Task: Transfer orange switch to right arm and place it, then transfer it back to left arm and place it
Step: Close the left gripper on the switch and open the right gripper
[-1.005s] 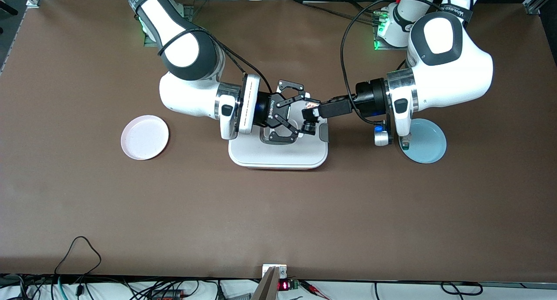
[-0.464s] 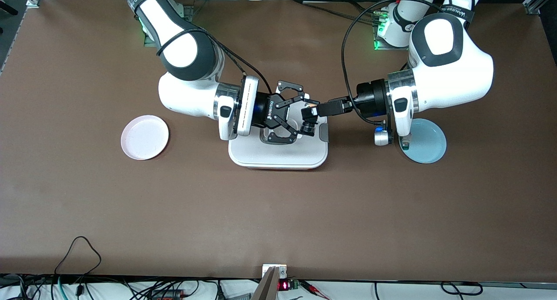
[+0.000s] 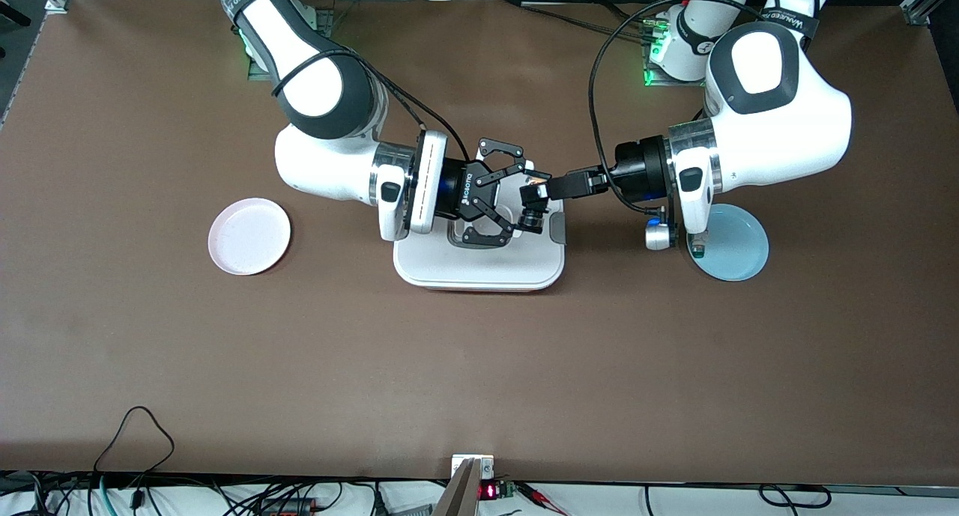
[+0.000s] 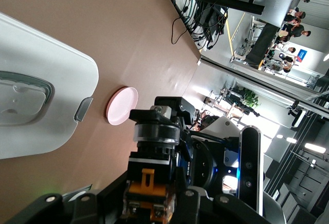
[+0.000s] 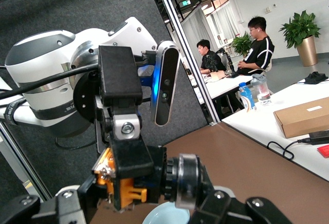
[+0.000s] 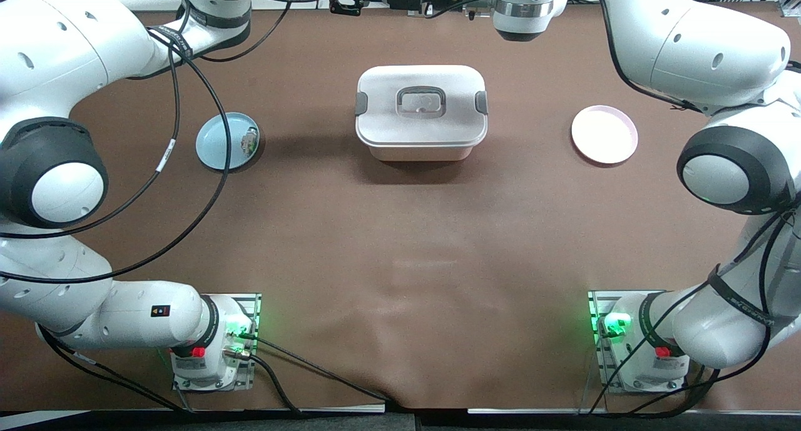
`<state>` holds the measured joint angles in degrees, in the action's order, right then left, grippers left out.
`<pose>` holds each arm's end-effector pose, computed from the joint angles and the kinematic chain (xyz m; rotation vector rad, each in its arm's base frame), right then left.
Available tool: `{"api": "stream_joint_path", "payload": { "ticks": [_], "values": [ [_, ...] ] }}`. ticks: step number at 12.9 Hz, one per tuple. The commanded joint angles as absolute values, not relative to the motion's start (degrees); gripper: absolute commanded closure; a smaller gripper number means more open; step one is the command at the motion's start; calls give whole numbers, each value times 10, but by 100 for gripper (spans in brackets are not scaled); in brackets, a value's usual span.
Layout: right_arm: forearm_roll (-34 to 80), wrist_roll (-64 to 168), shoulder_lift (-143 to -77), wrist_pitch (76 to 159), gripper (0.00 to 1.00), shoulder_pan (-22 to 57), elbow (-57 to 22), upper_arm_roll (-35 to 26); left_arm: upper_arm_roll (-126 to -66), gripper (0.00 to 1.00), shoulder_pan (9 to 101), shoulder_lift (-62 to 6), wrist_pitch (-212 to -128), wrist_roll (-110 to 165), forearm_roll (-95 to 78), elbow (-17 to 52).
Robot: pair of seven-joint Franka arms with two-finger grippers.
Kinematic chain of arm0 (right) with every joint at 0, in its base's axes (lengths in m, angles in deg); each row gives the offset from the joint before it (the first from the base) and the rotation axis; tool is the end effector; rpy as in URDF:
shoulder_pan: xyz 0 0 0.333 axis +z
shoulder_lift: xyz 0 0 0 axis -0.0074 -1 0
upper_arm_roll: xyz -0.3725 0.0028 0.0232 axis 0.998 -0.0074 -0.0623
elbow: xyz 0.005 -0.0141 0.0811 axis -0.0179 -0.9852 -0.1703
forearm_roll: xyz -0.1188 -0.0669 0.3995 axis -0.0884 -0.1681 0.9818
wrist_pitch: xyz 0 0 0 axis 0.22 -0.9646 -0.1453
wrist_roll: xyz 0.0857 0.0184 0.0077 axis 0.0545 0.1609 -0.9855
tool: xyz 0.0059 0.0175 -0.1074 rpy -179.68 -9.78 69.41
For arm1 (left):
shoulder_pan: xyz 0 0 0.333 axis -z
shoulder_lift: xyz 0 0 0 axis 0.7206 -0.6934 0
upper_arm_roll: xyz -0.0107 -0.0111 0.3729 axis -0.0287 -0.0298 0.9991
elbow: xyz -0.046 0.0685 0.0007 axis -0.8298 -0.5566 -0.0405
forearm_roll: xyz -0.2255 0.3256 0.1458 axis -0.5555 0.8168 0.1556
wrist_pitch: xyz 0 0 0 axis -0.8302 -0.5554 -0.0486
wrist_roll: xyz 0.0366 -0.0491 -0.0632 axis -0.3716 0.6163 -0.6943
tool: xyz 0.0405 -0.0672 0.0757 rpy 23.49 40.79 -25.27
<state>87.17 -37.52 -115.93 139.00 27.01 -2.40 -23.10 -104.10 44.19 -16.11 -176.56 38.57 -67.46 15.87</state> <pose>0.6298 0.4862 0.4843 -1.5352 -0.8480 -0.9772 0.6329 -0.2954 0.5603 1.9236 0.5063 -0.2643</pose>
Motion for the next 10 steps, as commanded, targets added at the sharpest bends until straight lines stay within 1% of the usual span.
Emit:
{"api": "stream_joint_path", "payload": {
  "ticks": [1,7,10],
  "values": [
    [878,-394,-1157,1402,0,276,-23,-231,-1044,88,436,-153,-1755,391,-663,163],
    [879,-387,-1153,1403,0,276,-23,-231,-1043,88,435,-153,-1753,391,-661,162],
    [874,-387,-1147,1404,0,271,-39,-230,-1039,88,425,-153,-1716,376,-642,158]
  ]
}}
